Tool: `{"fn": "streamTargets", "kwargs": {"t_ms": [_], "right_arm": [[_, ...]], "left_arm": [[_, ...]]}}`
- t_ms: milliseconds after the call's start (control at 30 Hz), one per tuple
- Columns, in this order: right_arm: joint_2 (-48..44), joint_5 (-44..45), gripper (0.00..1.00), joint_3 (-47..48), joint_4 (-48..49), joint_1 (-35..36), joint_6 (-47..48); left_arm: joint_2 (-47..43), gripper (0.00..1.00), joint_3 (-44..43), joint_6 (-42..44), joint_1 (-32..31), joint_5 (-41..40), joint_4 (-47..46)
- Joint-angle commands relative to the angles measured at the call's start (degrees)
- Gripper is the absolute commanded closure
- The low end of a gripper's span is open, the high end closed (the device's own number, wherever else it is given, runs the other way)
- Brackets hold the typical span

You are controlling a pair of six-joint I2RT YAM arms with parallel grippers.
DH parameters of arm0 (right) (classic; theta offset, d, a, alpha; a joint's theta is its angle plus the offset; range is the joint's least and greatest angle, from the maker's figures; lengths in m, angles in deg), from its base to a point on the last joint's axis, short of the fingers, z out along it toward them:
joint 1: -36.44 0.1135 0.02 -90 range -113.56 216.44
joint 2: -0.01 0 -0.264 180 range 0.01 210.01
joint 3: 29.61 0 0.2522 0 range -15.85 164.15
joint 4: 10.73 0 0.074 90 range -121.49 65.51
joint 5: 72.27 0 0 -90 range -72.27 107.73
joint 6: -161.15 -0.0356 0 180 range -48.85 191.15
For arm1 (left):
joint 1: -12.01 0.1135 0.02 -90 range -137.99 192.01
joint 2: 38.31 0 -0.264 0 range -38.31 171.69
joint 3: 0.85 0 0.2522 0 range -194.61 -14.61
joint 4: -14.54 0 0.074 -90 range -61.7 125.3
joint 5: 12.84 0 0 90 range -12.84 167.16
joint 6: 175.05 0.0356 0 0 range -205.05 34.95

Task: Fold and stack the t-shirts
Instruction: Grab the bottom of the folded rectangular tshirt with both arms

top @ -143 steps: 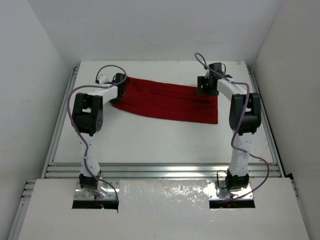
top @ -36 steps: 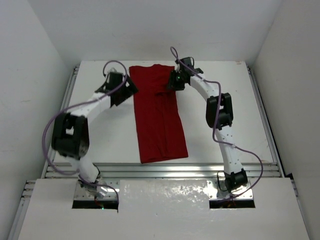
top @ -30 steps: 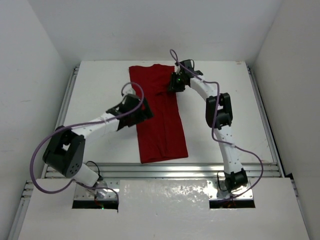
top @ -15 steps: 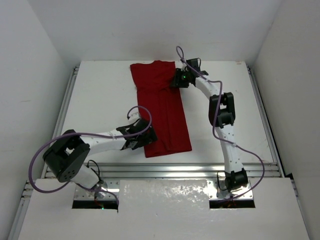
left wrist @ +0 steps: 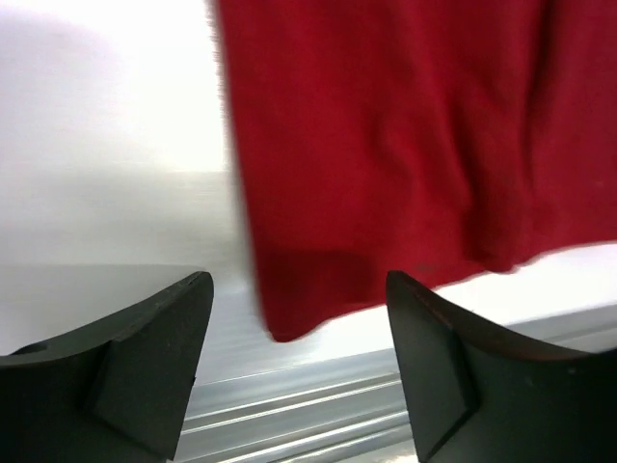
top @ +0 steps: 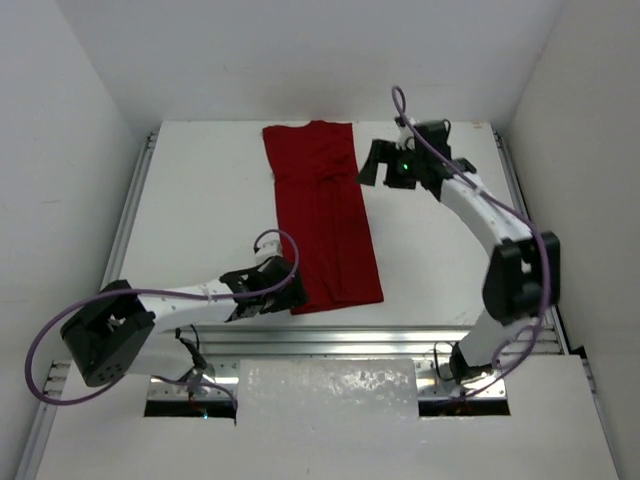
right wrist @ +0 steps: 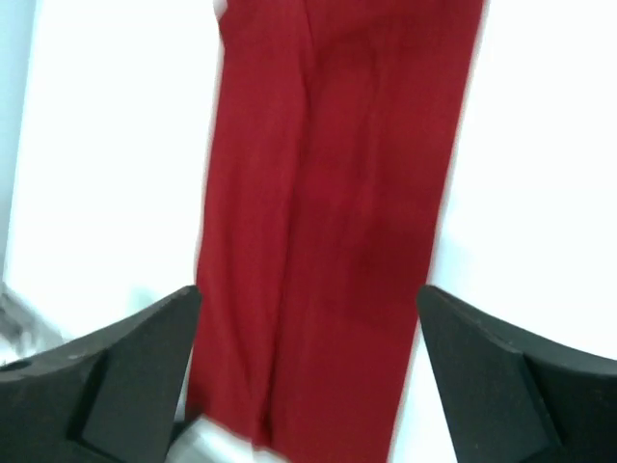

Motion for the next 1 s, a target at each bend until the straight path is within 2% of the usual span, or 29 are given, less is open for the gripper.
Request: {"fn": "streamTargets", "kwargs": {"t_ms": [0, 67, 100, 167, 200, 233, 300, 433, 600, 667, 867, 967], "right_arm": [[-11.9, 0.2, 0.09, -23.4, 5.1, 0.5, -3.6], [-15.4, -2.4, 0.20, -31.5, 9.5, 0.7, -4.6], [-16.7, -4.1, 0.25, -37.5, 10.5, 0.8, -4.7], [-19.5, -4.5, 0.34, -42.9, 13.6, 1.2, -5.0], [-20.6, -4.9, 0.36, -46.7, 14.5, 1.4, -5.0], [-21.0, -5.1, 0.36, -48.4, 16.1, 1.4, -5.0], [-21.6, -5.1, 0.38, -51.2, 16.9, 1.8, -6.8], [-23.4, -2.6, 0.38, -54.7, 17.4, 4.5, -9.8], [-24.4, -1.6, 0.37, -62.0, 22.8, 7.3, -14.0], [-24.1, -1.4, 0.45, -62.5, 22.4, 7.4, -14.2], [-28.0, 4.1, 0.53, -63.4, 18.1, 8.9, -14.7], [-29.0, 4.2, 0.63, -65.5, 18.7, 10.0, -15.9]], "left_arm": [[2.1, 0.30, 5.5, 0.7, -1.4, 8.7, -5.4], [2.2, 0.31, 6.2, 0.3, -1.6, 8.1, -5.8], [2.1, 0.37, 6.5, 0.3, -1.7, 8.0, -6.1], [2.0, 0.42, 7.4, -0.1, -1.9, 8.0, -6.3], [2.0, 0.50, 7.9, -0.3, -1.8, 8.7, -7.4], [2.1, 0.54, 8.8, -0.8, -2.0, 9.3, -8.0], [2.1, 0.80, 9.7, -1.6, -2.4, 10.0, -9.0], [1.3, 1.00, 12.0, -4.6, -4.1, 8.8, -7.8], [-2.9, 1.00, 14.7, -6.9, -5.3, 6.5, -5.3], [-3.7, 1.00, 15.0, -7.2, -5.3, 5.2, -4.0], [-4.4, 1.00, 15.0, -6.3, -5.3, 4.9, -3.2], [-5.2, 1.00, 15.1, -5.7, -5.3, 5.2, -3.7]]}}
